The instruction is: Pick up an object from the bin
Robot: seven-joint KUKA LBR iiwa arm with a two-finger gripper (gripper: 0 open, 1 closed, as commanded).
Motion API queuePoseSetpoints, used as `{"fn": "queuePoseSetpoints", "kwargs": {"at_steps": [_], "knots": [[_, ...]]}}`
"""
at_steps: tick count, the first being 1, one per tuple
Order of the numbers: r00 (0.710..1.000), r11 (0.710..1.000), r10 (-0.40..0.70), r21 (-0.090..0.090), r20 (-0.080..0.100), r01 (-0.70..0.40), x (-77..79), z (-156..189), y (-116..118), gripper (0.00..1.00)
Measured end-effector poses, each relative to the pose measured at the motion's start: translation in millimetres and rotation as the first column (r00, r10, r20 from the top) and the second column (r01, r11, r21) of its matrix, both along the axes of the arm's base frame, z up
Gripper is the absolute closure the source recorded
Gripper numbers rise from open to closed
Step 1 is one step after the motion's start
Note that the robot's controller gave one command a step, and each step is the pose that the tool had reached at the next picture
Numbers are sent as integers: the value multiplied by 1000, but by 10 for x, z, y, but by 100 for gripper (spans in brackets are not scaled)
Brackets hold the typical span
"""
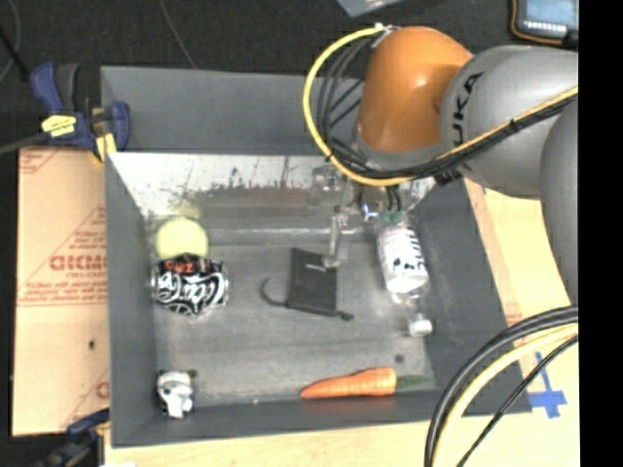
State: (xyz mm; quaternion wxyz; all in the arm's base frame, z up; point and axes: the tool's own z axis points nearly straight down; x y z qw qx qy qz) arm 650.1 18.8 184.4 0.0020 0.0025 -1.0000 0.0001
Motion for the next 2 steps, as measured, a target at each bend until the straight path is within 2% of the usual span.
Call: {"fn": "queuePoseSetpoints", "kwargs": {"at_steps": [1,2], "knots": [[1000,1000,0,0,8,0,15,53,1,0],[1000,1000,9,-1,13,-9,-192,-427,-141,0]]}}
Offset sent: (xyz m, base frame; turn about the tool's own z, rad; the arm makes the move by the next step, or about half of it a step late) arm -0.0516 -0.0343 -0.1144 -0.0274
